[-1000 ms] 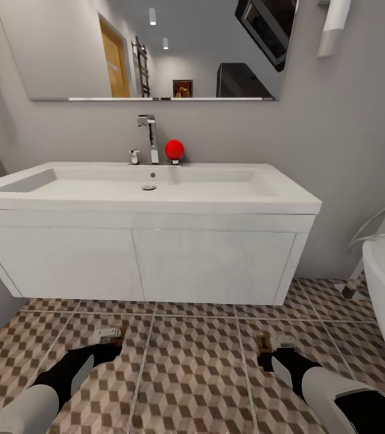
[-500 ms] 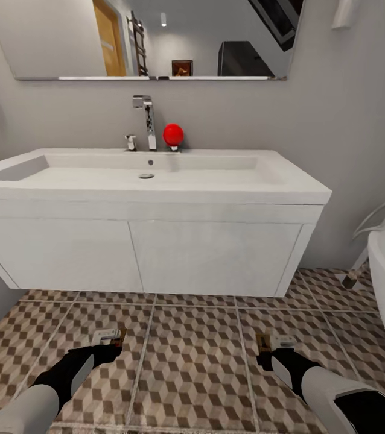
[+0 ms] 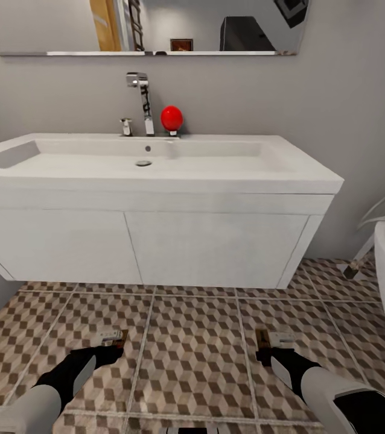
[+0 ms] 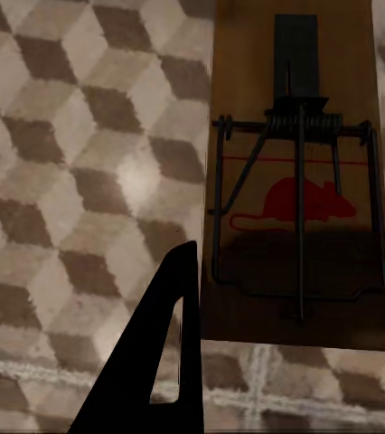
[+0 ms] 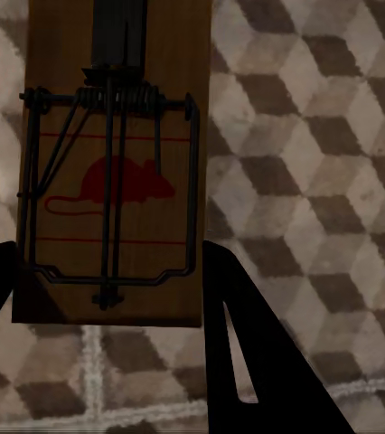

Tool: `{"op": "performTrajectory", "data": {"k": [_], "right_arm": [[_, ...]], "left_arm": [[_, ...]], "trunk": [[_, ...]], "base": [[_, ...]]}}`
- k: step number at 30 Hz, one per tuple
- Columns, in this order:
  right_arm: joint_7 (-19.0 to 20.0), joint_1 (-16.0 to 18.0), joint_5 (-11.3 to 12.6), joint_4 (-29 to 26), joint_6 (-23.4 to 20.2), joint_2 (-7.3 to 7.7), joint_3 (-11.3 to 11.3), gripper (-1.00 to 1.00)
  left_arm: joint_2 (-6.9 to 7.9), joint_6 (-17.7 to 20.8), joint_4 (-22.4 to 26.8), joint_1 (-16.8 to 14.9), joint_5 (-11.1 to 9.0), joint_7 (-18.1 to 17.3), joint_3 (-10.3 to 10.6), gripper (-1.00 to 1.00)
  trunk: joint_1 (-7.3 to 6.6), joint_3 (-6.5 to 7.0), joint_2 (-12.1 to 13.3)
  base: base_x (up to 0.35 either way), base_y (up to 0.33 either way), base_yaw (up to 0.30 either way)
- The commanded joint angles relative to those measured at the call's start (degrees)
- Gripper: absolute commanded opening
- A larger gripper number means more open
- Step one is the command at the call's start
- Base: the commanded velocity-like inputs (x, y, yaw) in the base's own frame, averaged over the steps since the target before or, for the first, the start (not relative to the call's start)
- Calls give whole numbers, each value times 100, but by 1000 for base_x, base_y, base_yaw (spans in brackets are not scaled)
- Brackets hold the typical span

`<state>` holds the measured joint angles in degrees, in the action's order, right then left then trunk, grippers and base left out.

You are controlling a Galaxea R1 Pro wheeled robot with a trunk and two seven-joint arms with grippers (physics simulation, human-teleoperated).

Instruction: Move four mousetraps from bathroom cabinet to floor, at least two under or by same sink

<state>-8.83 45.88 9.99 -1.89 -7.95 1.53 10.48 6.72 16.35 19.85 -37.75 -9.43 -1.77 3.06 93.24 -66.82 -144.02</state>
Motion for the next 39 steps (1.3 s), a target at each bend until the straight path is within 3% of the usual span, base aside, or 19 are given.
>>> {"op": "performTrajectory", "data": {"k": [1, 6, 9, 13, 15, 22, 25, 31, 39], "right_arm": [[-7, 0, 74, -14, -42, -1, 50, -100], [-7, 0, 67, -13, -55, -3, 51, -100], [-11, 0, 54, -13, -76, -3, 65, -100], [-16, 0, 49, -15, -93, -14, 67, -100], [-19, 0, 48, -16, -97, -17, 63, -100], [-22, 0, 41, -23, -107, -22, 52, -100], [-22, 0, 38, -28, -110, -90, 55, -100], [-36, 0, 43, -182, -127, -248, 59, -100], [-208, 0, 56, -764, -393, -256, 59, -100]], "left_arm": [[-16, 33, 1, 1, -49, 13, 34, -100], [-101, 39, 19, -3, -41, 386, 35, -100], [-341, 64, 66, -1, -34, 1007, 47, -100], [-646, 107, 200, 0, -27, 1527, 57, -100], [-710, 193, 330, 2, -25, 1623, 59, -100], [-731, 618, 834, 4, -24, 1704, 50, -100], [-727, 707, 1072, 5, -24, 1712, 47, -100], [-714, 738, 1247, -14, -24, 1722, 46, -100], [-671, 678, 1275, -40, -20, 1721, 43, -100]], "trunk": [[1, -27, -3], [14, -138, -10], [22, -204, -14], [32, -293, -20], [37, -337, -22], [55, -493, -32], [63, -559, -36], [78, -692, -44], [96, -847, -53]], "base": [[0, 0, 0], [0, 0, 0], [0, 0, 0], [0, 0, 0], [0, 0, 0], [0, 0, 0], [0, 0, 0], [0, 0, 0], [0, 0, 0]]}}
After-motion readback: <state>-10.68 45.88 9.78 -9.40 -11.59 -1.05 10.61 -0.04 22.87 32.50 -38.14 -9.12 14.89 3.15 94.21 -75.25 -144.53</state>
